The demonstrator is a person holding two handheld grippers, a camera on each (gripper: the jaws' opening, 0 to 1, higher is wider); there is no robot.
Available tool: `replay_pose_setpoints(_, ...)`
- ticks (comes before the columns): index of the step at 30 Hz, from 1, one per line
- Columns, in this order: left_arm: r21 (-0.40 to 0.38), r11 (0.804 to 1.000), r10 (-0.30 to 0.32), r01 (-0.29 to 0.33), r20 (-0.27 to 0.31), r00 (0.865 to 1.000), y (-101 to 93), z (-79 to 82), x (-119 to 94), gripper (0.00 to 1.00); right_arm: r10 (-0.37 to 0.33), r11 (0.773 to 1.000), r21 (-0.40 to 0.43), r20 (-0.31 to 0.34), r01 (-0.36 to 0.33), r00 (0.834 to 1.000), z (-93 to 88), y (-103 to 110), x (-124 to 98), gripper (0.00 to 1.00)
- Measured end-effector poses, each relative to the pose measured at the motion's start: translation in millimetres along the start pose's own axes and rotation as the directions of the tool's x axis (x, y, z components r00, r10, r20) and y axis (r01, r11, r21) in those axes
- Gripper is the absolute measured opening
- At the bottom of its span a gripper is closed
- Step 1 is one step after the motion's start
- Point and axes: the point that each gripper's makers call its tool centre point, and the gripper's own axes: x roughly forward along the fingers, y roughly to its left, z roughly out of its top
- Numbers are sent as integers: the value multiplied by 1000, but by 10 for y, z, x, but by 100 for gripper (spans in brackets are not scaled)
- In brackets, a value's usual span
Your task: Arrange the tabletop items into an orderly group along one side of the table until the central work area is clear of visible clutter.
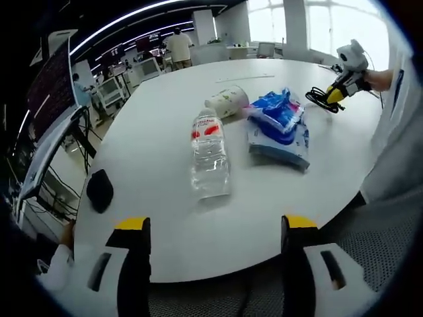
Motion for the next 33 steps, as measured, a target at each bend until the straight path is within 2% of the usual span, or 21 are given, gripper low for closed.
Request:
replay_pose_setpoints(4, 5, 1000, 1, -1, -9, 1000, -10, -12, 0, 82, -36, 996, 89, 50, 31, 998, 100, -143, -144, 5)
replay_pose_setpoints(13, 5, 1000, -1, 1, -9, 1000, 0, -30, 12, 82, -108, 988, 123, 88, 97, 990, 156, -421, -414, 5)
replay_pose_setpoints(19, -3, 1000, -1, 1, -11, 1000, 8, -41, 26, 83, -168, 979, 138, 113, 152, 979, 214, -693, -614, 5)
replay_pose_setpoints(27, -7, 1000, 4, -4, -13, 1000, 7, -49, 30, 83, -221, 973, 97, 102, 212, 970, 274, -1017, -761, 5)
replay_pose_setpoints(33, -8, 1000, 2, -2, -15, 1000, 2, -53, 34, 83, -241, 970, 40, 80, 238, 967, 319, -1188, -753, 5)
